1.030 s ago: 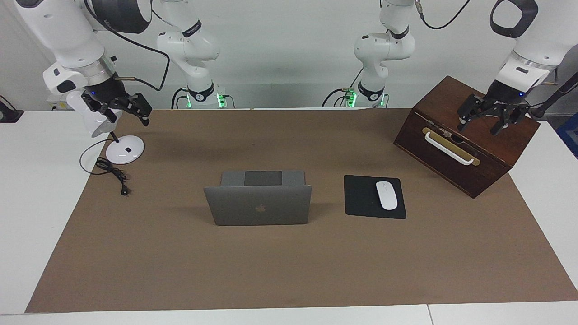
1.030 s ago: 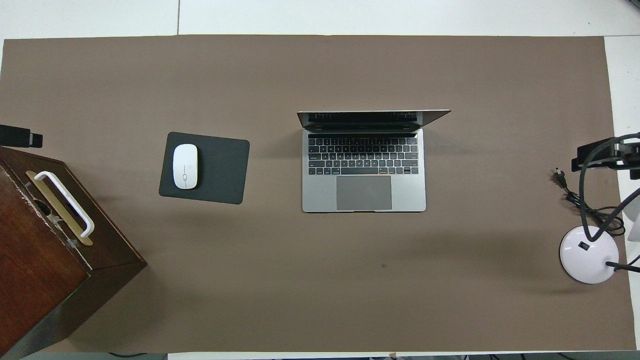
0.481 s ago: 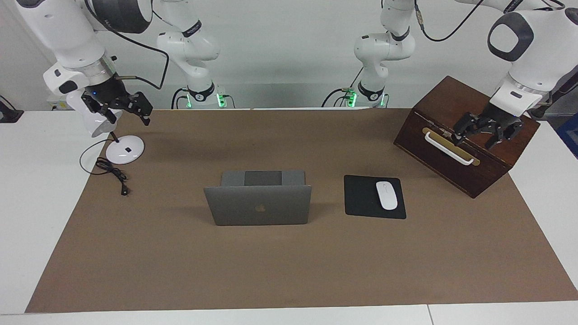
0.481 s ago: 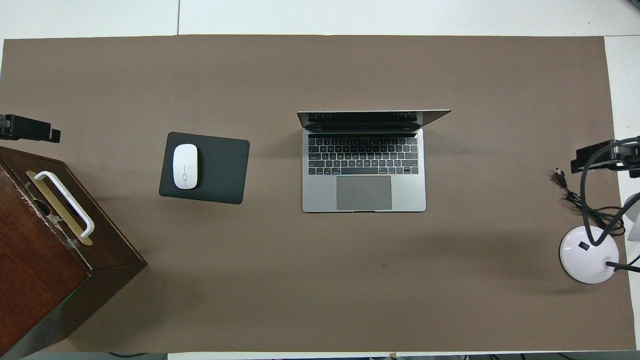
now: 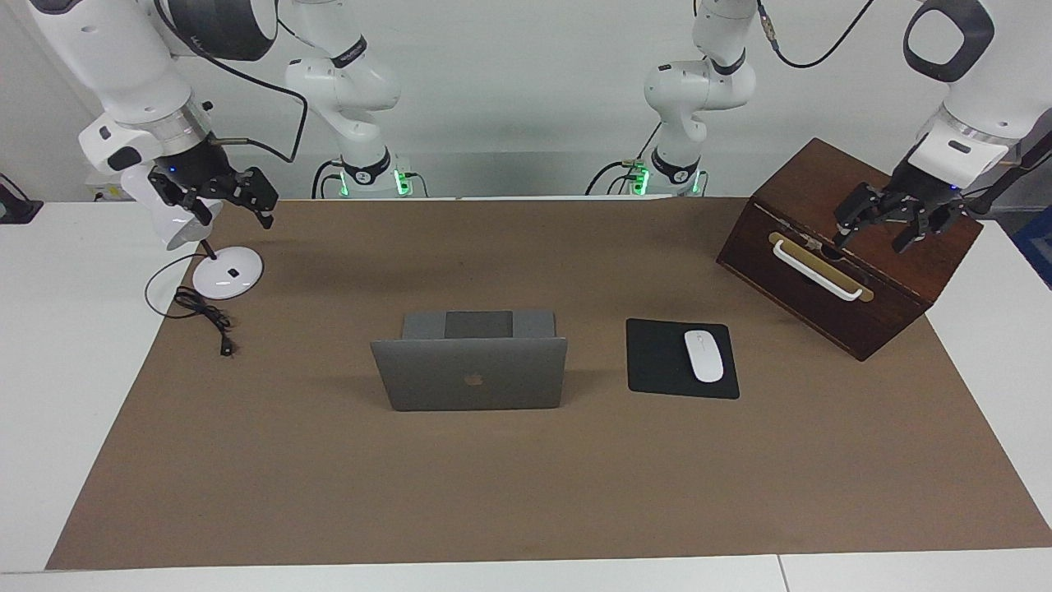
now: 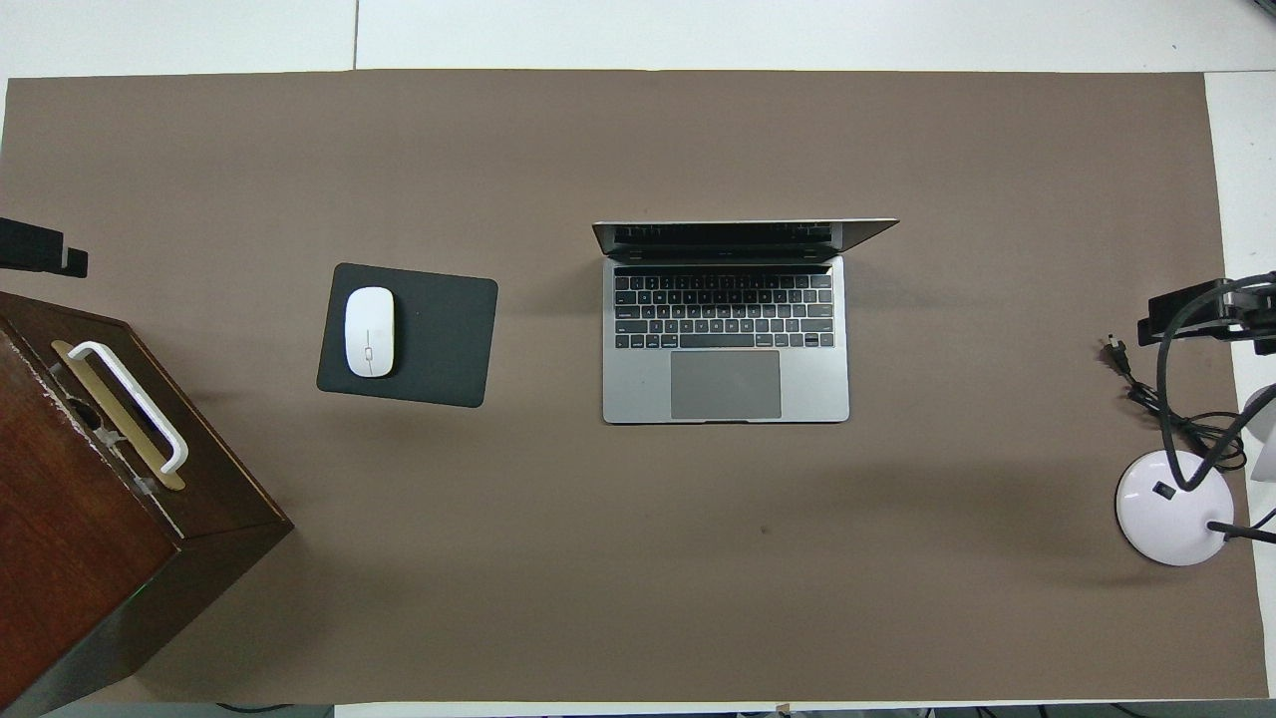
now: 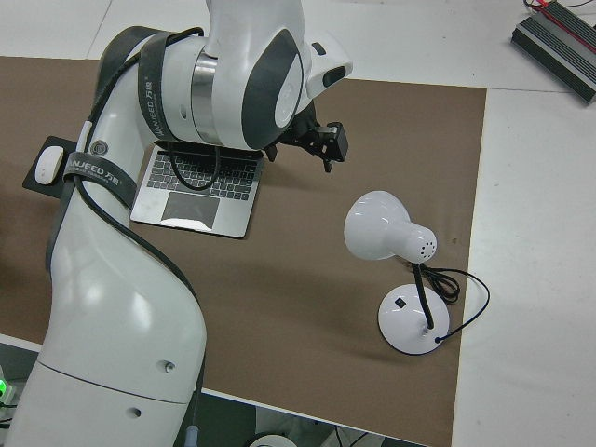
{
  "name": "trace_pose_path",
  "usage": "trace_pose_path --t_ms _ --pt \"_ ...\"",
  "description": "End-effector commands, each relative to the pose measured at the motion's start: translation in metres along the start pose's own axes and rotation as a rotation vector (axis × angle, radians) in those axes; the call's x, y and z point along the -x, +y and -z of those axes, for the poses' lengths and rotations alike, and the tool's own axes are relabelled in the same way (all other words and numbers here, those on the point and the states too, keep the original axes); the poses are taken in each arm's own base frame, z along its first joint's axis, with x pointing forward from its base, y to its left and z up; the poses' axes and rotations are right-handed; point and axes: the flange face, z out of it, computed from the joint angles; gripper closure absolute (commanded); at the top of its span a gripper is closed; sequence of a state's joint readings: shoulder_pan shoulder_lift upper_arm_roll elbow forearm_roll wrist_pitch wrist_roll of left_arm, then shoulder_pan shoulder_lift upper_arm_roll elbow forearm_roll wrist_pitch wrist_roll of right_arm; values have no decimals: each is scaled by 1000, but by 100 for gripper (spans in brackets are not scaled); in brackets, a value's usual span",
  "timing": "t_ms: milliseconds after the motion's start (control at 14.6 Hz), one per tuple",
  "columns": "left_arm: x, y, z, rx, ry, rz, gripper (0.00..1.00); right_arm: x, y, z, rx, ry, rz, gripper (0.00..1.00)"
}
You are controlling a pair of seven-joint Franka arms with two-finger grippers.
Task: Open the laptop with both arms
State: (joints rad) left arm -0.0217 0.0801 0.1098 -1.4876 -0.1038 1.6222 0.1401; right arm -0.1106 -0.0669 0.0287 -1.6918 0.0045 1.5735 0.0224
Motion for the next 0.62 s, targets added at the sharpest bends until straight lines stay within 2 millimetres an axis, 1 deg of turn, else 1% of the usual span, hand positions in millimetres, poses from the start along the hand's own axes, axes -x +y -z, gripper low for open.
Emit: trace_pose_path --t_ms 0,137,549 --pt "-10 15 -3 -26 -21 51 0 4 4 0 2 19 20 0" --pt "-12 21 -2 -50 -6 88 0 4 4 0 2 19 20 0" --pt "-10 21 -2 -60 -7 62 0 4 13 0 11 19 8 0"
